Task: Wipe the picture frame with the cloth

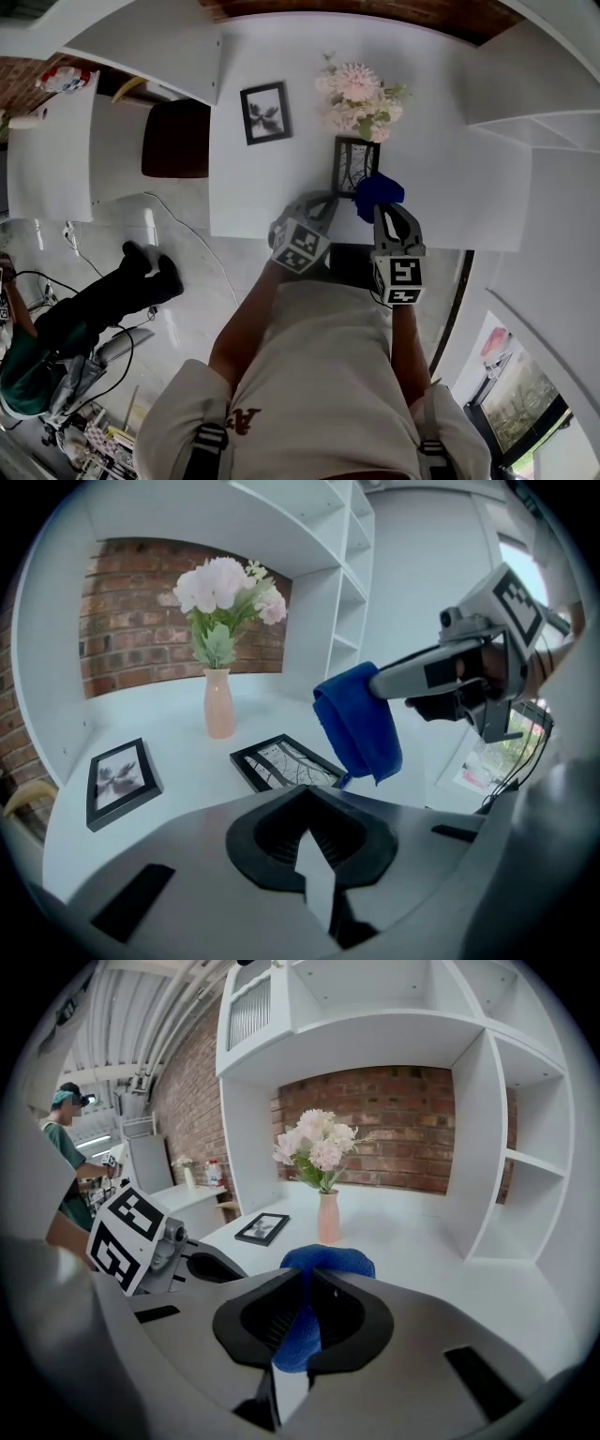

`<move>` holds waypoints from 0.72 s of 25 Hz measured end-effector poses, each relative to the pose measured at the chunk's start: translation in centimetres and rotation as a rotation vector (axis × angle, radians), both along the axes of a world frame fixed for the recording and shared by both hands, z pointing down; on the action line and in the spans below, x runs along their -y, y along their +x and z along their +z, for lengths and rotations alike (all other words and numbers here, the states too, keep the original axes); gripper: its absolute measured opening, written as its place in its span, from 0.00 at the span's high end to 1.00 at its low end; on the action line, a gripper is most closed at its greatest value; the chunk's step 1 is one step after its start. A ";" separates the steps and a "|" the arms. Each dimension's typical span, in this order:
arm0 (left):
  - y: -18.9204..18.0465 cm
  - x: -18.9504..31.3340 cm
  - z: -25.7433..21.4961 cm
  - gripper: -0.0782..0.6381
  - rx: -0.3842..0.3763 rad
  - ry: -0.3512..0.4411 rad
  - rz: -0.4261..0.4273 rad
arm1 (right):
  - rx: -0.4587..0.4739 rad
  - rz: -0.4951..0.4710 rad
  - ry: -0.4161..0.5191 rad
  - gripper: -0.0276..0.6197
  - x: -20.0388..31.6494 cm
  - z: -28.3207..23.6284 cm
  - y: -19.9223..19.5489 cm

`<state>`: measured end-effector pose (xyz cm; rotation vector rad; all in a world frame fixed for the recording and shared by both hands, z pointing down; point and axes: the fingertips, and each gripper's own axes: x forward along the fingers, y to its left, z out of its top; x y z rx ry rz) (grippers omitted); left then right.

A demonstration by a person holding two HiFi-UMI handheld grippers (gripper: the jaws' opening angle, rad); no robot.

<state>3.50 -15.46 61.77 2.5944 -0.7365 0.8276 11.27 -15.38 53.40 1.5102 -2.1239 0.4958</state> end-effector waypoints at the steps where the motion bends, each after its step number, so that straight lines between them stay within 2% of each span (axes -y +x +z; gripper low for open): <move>1: 0.1 0.1 0.4 0.90 0.011 -0.005 0.000 | 0.003 -0.003 -0.003 0.92 0.1 0.2 0.0; 9: 0.3 0.8 2.8 0.90 0.070 -0.046 0.007 | 0.045 -0.012 -0.035 0.92 1.0 1.8 -0.6; 18: 0.4 0.8 4.1 0.90 0.096 -0.071 0.022 | 0.055 -0.060 -0.057 0.92 2.1 3.3 -2.8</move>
